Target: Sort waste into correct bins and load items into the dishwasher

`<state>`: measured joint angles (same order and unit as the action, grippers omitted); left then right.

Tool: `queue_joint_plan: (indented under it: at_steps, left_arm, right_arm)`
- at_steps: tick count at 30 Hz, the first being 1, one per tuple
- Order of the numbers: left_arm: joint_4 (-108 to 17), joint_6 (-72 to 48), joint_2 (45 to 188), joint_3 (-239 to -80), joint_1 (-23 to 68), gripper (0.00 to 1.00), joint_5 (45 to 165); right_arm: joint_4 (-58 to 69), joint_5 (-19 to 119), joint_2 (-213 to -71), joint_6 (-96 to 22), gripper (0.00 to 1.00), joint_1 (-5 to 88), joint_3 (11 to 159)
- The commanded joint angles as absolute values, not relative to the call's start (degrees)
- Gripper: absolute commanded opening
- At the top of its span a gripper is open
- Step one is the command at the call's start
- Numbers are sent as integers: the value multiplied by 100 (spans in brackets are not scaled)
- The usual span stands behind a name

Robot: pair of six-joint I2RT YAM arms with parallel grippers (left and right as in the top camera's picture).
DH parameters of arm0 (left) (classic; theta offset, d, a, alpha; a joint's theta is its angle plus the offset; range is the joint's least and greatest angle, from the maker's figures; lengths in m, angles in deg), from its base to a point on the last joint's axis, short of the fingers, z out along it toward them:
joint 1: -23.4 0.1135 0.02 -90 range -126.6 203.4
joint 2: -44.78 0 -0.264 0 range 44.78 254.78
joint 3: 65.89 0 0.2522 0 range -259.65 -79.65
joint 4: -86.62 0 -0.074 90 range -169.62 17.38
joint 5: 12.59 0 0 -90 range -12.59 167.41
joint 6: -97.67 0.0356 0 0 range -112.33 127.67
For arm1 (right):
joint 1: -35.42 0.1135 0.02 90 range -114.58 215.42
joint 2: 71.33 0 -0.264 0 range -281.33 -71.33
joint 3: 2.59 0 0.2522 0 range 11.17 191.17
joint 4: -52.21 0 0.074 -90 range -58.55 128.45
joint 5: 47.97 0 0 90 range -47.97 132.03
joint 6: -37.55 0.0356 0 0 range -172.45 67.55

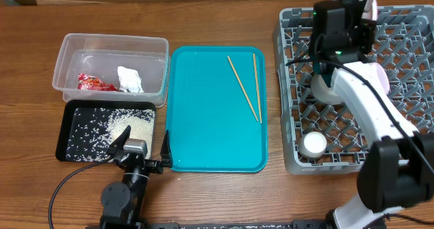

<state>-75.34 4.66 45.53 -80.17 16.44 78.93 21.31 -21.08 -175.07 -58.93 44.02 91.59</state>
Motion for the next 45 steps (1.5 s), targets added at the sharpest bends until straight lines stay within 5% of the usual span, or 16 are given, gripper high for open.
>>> queue_joint_plan:
  at_steps: [1,4,11,21,26,39,45]
  left_arm:
    - [-7532,425,4503,-7990,1683,100,7893]
    - [-7532,425,4503,-7990,1683,100,7893]
    - [-7532,427,4503,-7990,1683,100,7891]
    - [-7532,425,4503,-7990,1683,100,7891]
    - [-7532,425,4503,-7990,1683,100,7893]
    - [-7532,425,4503,-7990,1683,100,7891]
    - [-7532,427,4503,-7990,1683,100,7893]
  right_arm:
    - [2194,-2239,-17739,-6173,5,4370,9190]
    - [2235,-2237,-17791,-6166,28,4372,9190]
    - [2203,-2084,-17208,-6131,58,5025,9192]
    - [-204,2683,-16423,-5043,74,6730,9190]
    - [-779,4482,-16946,-4743,72,6752,9179]
    - [-226,3693,-18600,-4767,56,6400,9179]
    - [-368,4731,-18784,-4767,30,6311,9179]
